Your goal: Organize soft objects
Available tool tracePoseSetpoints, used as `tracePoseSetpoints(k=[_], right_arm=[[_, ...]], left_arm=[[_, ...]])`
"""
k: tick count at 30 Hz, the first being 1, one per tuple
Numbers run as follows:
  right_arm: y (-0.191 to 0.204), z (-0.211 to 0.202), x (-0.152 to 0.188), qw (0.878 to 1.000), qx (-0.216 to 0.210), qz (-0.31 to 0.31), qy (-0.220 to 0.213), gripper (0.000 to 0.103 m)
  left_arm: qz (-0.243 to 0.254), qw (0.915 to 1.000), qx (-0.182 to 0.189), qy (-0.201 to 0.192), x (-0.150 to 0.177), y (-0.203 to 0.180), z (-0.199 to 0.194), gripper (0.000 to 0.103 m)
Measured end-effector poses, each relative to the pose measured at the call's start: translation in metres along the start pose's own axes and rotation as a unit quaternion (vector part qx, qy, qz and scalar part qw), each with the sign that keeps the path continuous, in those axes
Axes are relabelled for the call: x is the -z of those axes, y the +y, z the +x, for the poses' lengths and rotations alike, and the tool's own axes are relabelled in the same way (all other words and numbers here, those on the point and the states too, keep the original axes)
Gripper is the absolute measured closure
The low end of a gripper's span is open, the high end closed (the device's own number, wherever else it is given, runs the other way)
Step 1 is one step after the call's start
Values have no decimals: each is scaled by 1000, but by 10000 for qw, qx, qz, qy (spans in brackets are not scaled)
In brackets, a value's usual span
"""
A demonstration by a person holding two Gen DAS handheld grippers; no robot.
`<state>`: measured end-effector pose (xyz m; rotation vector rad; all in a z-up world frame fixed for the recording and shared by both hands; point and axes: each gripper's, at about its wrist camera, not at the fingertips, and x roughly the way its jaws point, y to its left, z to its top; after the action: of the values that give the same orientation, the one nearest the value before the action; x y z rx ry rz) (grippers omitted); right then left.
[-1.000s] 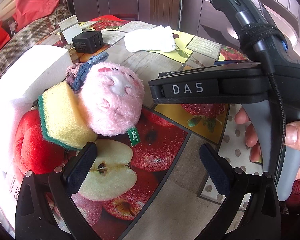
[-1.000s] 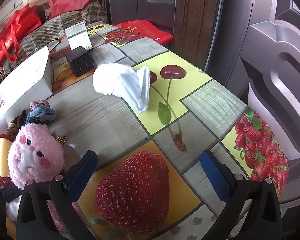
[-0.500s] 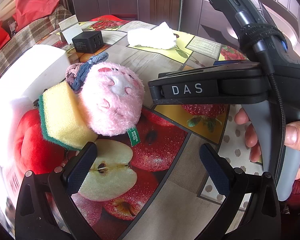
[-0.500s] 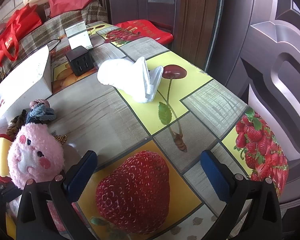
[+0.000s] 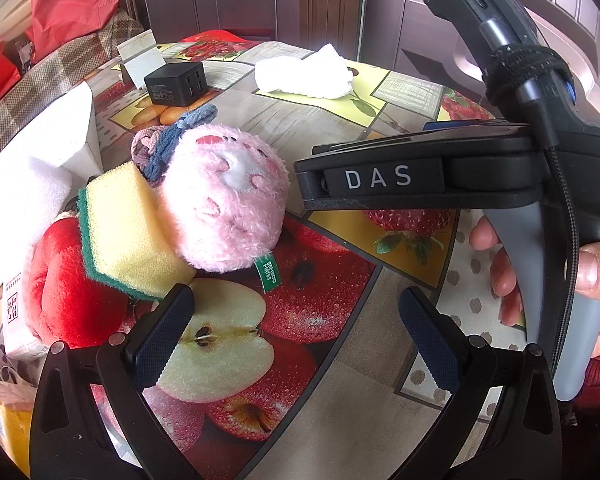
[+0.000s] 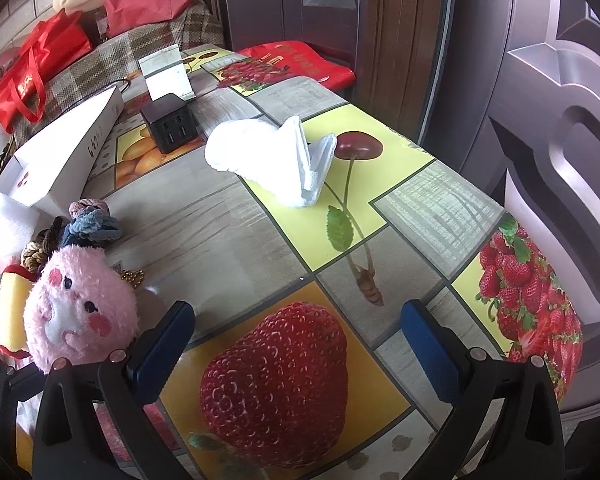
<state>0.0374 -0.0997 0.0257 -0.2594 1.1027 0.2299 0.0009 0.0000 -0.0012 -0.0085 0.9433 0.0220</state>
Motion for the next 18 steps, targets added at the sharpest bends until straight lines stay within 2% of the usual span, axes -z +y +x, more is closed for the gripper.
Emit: tracePoseSetpoints(k=[11, 14, 16, 18], right_arm=[[0, -1, 0, 10000, 9, -7, -3, 0], [-5, -5, 0, 9998, -155, 110, -104, 0], [-14, -12, 2, 9983, -403, 313, -283, 0], [-29, -25, 5, 9934, -728, 656, -596, 0]], left_arm=[[10, 10000, -11, -11, 0, -1, -1, 1], [46, 10000, 53, 36, 1, -4, -3, 1], [174, 9992, 352, 27, 8, -11, -12, 1], [222, 9959, 864, -126, 16, -20, -29, 1]])
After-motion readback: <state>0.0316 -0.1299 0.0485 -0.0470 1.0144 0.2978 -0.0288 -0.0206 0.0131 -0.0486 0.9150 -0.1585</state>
